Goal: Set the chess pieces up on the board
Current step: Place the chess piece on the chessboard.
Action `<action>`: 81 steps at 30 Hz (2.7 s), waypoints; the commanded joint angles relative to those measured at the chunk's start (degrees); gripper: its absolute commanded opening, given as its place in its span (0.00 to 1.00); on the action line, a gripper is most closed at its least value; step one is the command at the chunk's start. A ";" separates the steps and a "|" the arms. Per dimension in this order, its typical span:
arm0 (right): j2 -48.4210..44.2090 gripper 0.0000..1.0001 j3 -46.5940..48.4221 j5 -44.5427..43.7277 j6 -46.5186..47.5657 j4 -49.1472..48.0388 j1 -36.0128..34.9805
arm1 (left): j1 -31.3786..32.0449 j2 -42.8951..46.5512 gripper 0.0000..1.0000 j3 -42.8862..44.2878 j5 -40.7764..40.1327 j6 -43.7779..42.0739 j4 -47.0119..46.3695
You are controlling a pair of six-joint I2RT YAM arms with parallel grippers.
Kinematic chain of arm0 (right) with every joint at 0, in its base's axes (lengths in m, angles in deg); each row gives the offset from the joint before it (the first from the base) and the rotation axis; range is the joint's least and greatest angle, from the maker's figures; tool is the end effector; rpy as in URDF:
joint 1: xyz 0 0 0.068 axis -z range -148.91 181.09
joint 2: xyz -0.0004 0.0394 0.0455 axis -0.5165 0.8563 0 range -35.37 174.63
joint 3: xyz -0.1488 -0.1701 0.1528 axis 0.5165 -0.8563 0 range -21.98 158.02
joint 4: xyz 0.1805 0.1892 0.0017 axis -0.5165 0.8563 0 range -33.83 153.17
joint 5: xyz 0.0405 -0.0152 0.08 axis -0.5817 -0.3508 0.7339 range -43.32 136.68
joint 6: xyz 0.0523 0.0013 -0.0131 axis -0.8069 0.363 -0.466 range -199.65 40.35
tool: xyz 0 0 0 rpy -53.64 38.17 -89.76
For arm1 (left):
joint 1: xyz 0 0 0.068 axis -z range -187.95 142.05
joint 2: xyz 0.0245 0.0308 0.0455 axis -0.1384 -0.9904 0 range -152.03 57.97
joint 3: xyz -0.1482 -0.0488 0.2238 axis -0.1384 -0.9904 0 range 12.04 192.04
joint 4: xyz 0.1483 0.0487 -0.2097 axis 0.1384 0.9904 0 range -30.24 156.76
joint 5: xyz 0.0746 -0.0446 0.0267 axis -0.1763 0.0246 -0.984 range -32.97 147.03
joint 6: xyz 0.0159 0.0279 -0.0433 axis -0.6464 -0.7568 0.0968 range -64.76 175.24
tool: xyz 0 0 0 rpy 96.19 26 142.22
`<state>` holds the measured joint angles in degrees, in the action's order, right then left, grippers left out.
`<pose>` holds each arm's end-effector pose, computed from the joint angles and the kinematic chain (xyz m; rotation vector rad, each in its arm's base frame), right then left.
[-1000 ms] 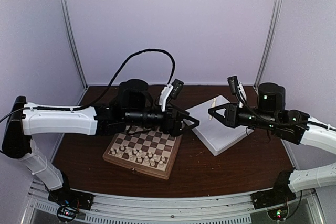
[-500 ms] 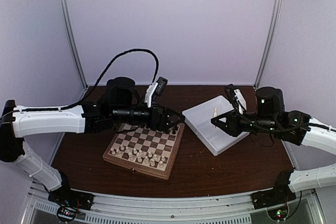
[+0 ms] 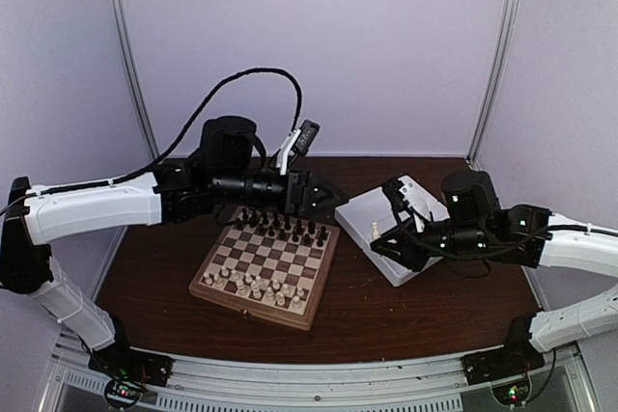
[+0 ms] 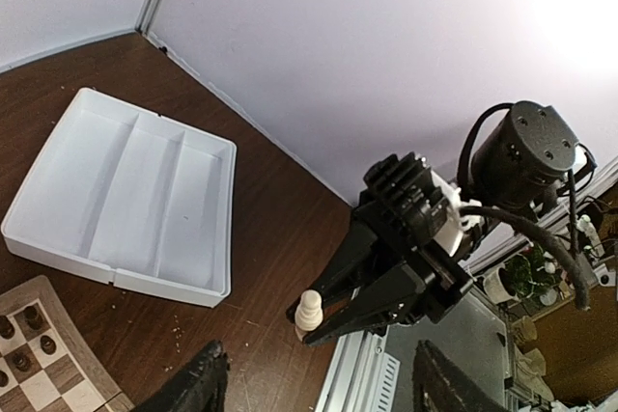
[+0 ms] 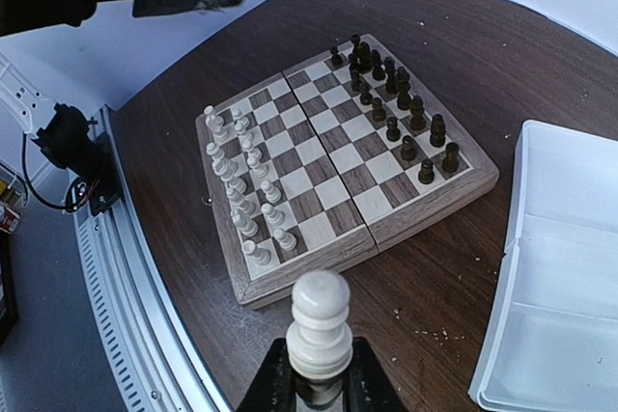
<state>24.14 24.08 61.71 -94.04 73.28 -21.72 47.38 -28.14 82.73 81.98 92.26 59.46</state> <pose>0.1327 0.1902 0.2873 -0.8940 2.0541 0.9511 0.1905 -0.3020 0.3419 0.6759 1.9888 -1.4615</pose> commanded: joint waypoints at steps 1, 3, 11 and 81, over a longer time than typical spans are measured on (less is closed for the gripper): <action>1.38 0.08 3.49 -1.18 2.25 0.30 -1.59 | -0.09 -3.40 0.65 2.76 4.19 0.99 -0.29; 1.93 0.08 4.08 -1.04 2.43 -0.11 -1.96 | -0.09 -4.66 0.65 3.31 4.95 1.08 -0.07; 3.95 0.08 5.73 -0.67 2.66 -0.74 -2.81 | 0.03 -9.15 0.57 5.01 8.08 2.71 -0.14; 5.01 0.06 1.67 -4.86 0.07 -5.18 -3.59 | -25.69 16.45 0.00 -28.45 -27.55 -8.28 21.59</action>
<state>30.85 26.35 58.21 -93.32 69.45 -25.18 22.29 -13.40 55.52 56.96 82.60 85.23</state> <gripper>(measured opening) 0.170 0.063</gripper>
